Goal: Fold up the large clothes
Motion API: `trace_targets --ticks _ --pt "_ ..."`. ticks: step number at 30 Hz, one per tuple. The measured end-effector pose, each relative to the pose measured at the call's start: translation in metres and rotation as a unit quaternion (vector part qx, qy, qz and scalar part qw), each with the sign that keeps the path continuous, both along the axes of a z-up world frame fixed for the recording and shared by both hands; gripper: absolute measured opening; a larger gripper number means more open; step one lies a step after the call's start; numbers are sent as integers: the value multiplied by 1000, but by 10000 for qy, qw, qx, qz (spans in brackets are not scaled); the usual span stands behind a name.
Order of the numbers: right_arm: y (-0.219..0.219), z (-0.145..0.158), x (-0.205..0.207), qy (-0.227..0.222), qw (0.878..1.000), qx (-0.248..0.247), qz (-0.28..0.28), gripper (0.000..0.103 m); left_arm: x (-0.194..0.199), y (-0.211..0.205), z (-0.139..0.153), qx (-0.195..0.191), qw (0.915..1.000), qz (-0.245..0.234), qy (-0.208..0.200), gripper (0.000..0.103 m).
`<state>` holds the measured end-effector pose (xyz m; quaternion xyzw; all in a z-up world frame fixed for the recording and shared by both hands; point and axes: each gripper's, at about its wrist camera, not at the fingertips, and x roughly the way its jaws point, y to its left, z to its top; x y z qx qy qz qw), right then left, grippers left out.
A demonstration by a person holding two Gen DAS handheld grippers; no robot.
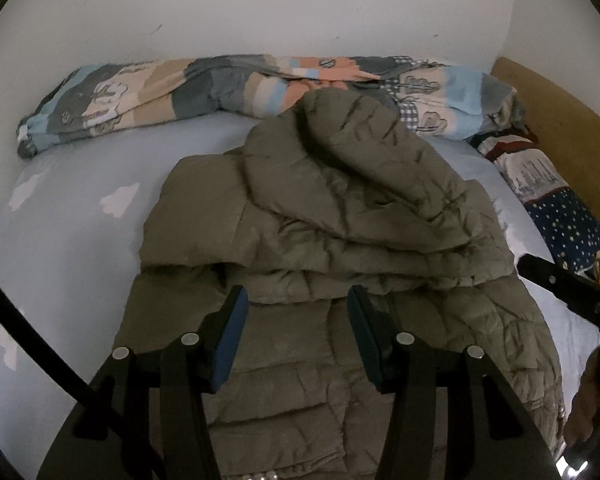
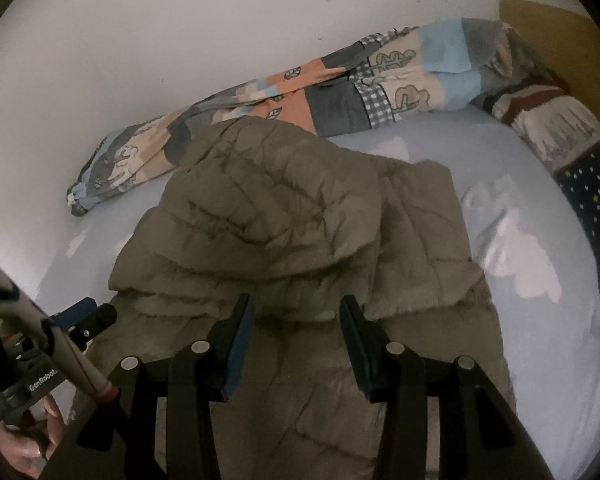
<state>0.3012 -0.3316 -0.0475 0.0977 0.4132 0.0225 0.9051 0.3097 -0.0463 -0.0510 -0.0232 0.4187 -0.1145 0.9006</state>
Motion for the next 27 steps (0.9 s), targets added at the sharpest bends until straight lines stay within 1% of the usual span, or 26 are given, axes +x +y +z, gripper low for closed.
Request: trace_targets --ticks 4,9,12,15,17,19,20,22,24,25,27 --pt "1 2 -1 -70 10000 -53 -36 48 6 8 -2 -91 9999 131 24 51" --pt "-3 -7 19 -82 9997 81 -203 48 24 9 -16 -88 9997 188 118 51" --pt "6 -12 43 -82 9999 120 -65 48 41 7 -19 -35 9997 224 88 51" --pt "22 -18 68 -127 9999 7 86 48 58 5 -19 -109 9996 264 45 51" --pt "34 -28 87 -111 9998 -119 120 48 74 2 -14 -117 9995 270 -109 51" --pt "42 -42 106 -7 9999 -67 109 48 87 0 -11 -36 9992 301 -271 51" --pt "45 -51 115 77 9999 -92 86 48 94 -1 -13 14 9991 316 -272 55" --pt "50 -69 128 363 9992 -164 44 48 113 -3 -31 128 9994 306 46 56" --pt "54 -86 134 524 9985 -183 23 49 125 -4 -53 271 9985 272 394 56" --pt "54 -90 135 551 9982 -223 28 49 125 -5 -59 346 9984 244 385 56" --pt "56 -91 137 598 9977 -299 105 49 121 -7 -58 455 9983 227 284 56"
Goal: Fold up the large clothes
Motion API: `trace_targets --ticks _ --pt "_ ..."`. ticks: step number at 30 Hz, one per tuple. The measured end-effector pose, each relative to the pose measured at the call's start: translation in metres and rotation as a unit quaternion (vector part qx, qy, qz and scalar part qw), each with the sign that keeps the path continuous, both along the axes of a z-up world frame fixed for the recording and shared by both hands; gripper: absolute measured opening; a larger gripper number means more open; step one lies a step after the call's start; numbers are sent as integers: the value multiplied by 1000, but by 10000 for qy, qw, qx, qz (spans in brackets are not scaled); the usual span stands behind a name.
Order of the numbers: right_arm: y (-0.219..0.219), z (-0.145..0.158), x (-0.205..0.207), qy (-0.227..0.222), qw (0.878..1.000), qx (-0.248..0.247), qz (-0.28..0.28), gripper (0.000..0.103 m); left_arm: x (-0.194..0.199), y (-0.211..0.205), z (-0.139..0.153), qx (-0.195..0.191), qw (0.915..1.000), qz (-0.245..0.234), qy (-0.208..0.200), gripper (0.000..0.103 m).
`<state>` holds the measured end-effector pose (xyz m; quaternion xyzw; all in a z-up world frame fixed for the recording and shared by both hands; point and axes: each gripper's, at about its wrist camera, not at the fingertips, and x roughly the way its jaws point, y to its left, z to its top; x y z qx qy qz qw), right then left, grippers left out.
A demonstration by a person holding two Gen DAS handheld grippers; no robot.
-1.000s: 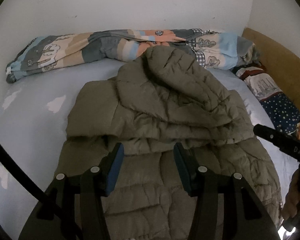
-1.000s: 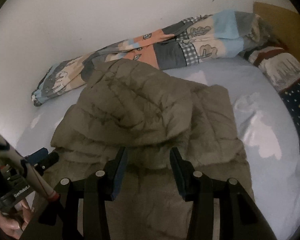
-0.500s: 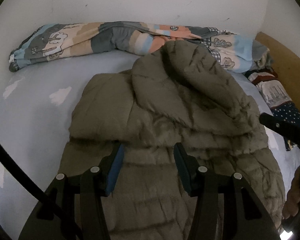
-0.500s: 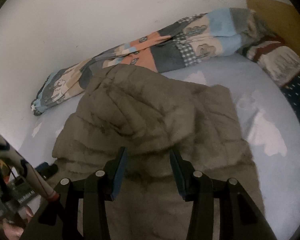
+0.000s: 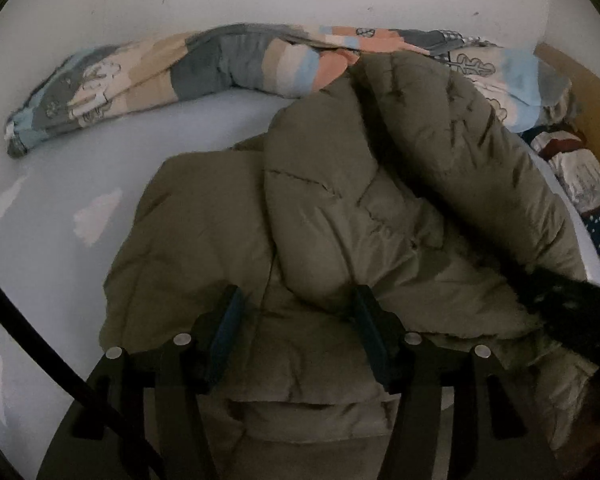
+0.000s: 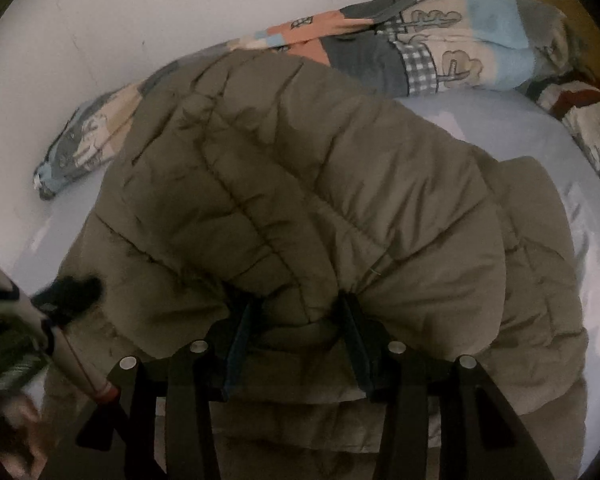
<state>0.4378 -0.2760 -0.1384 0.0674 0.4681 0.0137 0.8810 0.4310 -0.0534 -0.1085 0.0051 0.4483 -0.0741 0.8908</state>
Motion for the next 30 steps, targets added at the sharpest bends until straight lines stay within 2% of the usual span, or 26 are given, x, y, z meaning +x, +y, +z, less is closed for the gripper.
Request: trace_targets --ticks 3,5,7,9,11,12,16,20,23,30 --pt "-5 14 -7 2 9998 145 129 50 -10 1 14 -101 9998 0 -141 56" --pt "-17 31 -23 -260 9989 372 119 50 -20 2 22 -225 9996 34 -160 56" --pt "-26 39 -38 -348 9992 194 -15 57 -36 -3 28 -220 9996 14 -154 56" --pt "-35 34 -51 -138 9997 -91 -194 58 -53 -8 34 -195 9997 -56 -145 56" --pt "-46 19 -70 280 9992 -67 -281 58 -75 -13 38 -212 9996 -196 -72 56" --pt "-49 16 -77 337 9989 -78 -326 58 -82 -14 38 -194 9995 -235 -52 56" --pt "-58 9 -118 638 9969 -42 -452 58 -123 -14 32 -175 9995 -211 161 56" --pt "-53 27 -165 459 9981 -101 -395 58 -169 -6 20 -246 9987 -84 436 56" --pt "-43 32 -196 406 9985 17 -354 58 -197 -2 13 -147 9987 -63 478 57" --pt "-24 15 -267 490 9978 -362 -246 58 -246 10 -11 198 9977 -85 649 57"
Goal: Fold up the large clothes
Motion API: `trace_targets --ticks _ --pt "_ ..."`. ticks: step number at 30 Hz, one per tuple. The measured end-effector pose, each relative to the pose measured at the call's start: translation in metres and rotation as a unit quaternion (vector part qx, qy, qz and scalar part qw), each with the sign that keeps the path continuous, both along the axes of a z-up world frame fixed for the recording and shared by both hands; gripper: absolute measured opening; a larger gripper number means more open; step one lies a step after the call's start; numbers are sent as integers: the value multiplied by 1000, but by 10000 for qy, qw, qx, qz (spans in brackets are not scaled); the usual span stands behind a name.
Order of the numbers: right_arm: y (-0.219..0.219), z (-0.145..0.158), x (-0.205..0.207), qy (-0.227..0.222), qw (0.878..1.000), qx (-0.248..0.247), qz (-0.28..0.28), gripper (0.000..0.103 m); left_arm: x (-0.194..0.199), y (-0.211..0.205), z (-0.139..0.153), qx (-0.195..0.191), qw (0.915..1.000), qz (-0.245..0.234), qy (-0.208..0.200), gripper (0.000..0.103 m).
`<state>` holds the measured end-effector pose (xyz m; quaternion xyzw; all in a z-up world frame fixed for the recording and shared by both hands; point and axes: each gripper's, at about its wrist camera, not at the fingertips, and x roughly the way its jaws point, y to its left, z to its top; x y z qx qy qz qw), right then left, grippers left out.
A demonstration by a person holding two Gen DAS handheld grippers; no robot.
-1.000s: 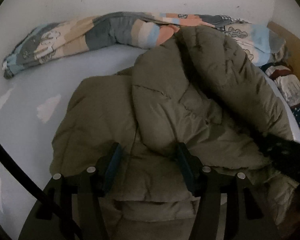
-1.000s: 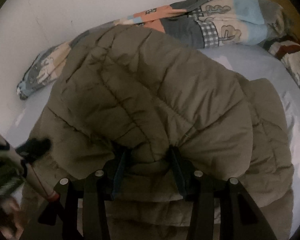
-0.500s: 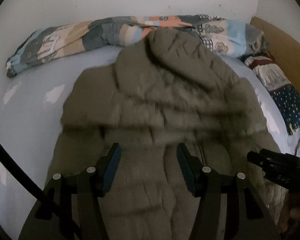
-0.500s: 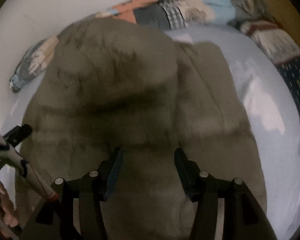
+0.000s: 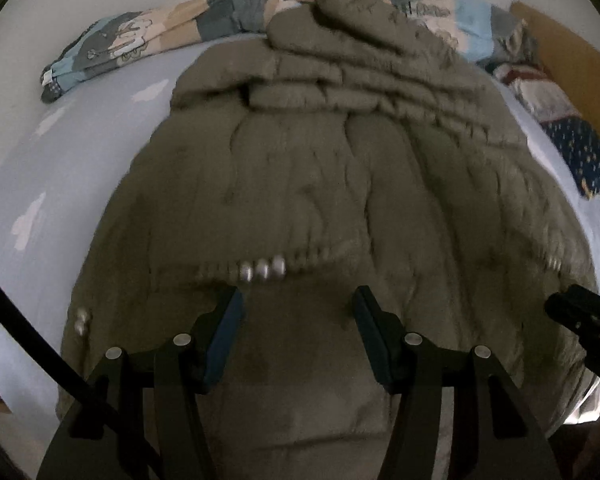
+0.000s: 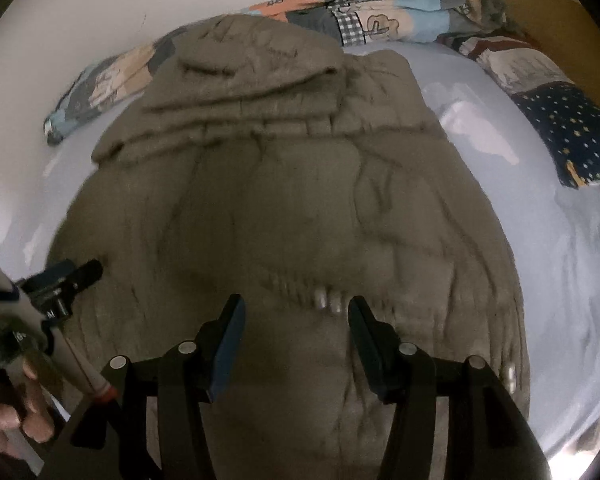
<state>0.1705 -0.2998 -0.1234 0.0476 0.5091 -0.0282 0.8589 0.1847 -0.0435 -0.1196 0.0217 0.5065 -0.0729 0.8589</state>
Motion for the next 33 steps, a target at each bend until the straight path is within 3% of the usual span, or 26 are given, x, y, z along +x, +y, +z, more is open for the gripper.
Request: trace_targets --ticks 6,13,17,25,33 --pt "1 -20 -40 119 9998 -153 21 58 -14 -6 -13 428 9986 -265 -133 60" --pt "5 -10 -67 -131 9998 -108 41 58 -55 -4 2 193 9991 -320 -220 60" --pt "8 -11 -82 -130 9998 -109 70 58 -80 -3 1 285 9985 -391 -239 60" --pt "9 -25 -87 99 9999 -63 63 60 -82 0 -6 419 9978 -515 16 63" --pt "11 -34 -86 133 9998 -97 124 62 -79 1 -18 233 9990 -383 64 68"
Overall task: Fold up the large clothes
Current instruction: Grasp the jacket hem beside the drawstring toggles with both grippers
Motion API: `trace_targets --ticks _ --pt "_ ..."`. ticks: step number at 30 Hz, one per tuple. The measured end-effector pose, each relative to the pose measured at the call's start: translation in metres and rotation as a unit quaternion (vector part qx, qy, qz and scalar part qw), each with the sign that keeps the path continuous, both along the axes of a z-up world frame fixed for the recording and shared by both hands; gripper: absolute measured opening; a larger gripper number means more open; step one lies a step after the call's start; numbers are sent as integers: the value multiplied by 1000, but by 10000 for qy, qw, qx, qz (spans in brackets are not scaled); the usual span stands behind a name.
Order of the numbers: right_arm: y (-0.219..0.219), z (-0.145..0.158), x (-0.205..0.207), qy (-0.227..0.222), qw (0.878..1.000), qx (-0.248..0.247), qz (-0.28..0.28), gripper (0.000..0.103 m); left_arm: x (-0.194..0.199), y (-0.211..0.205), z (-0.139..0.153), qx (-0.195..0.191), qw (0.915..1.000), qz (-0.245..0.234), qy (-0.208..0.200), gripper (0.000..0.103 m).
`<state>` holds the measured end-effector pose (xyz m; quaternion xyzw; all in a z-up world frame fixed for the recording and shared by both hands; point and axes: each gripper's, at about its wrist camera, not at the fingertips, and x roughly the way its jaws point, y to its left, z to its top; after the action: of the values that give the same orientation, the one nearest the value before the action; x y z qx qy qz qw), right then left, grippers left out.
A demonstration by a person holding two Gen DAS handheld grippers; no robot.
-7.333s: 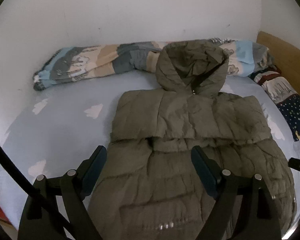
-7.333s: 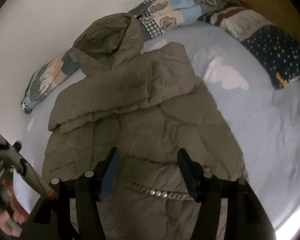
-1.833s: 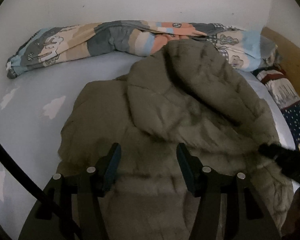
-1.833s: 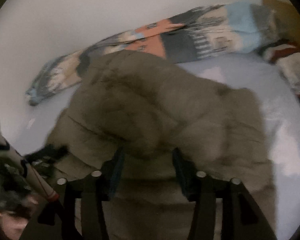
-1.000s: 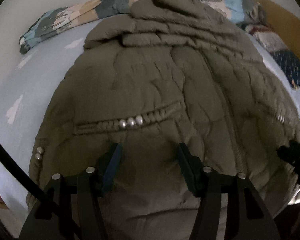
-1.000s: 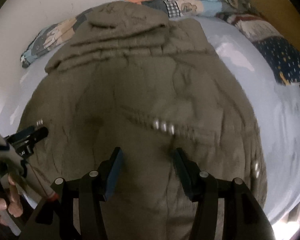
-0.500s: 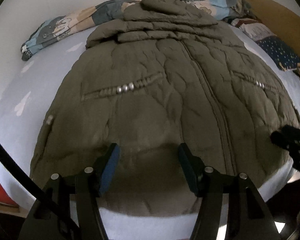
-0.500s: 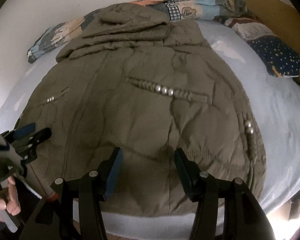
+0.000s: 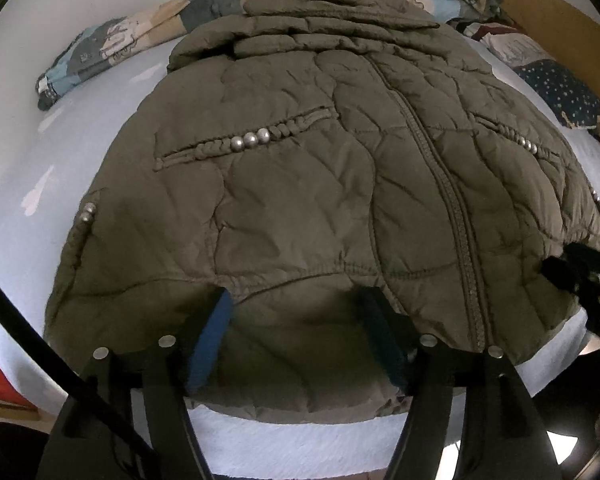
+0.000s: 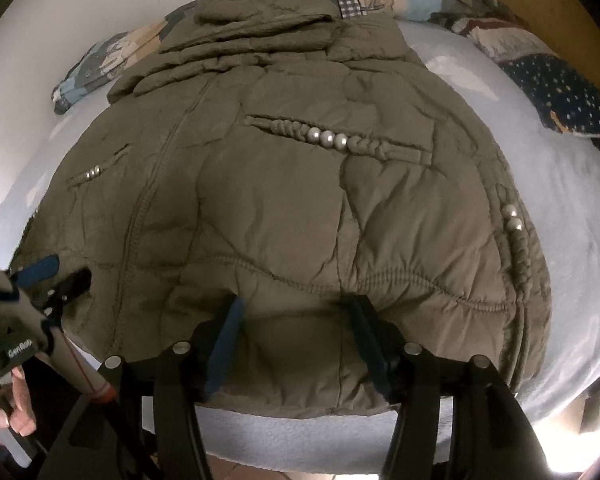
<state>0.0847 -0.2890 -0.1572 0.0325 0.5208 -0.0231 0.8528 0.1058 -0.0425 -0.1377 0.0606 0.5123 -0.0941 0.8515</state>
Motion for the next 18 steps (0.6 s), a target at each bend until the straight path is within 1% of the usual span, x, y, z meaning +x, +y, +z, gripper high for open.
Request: trace_targets --ticks 2,6,8,9,11,13,16,18 --pt "1 -1 -1 -15 10000 -55 53 63 2 3 -1 -89 9999 11 71 69" --pt "0 -2 1 29 10000 -16 38 64 5 0 -3 -61 9999 -43 117 71" --pt "0 -3 3 73 10000 -12 45 67 4 1 -4 -95 9999 -70 102 72" --pt "0 -3 4 84 10000 -12 52 68 3 2 -4 -106 9999 -77 82 72" --pt "1 -5 5 72 10000 29 19 75 0 1 -5 -91 9999 -110 -10 74" --pt "4 -6 5 8 10000 28 30 78 -3 0 -6 -64 9998 -140 -84 75" --pt "8 -8 3 -91 9999 -81 104 80 -5 2 -7 -143 9996 -146 -195 76" --pt "6 -7 -1 -178 9998 -15 130 80 -8 2 -8 -153 9993 -151 -297 76"
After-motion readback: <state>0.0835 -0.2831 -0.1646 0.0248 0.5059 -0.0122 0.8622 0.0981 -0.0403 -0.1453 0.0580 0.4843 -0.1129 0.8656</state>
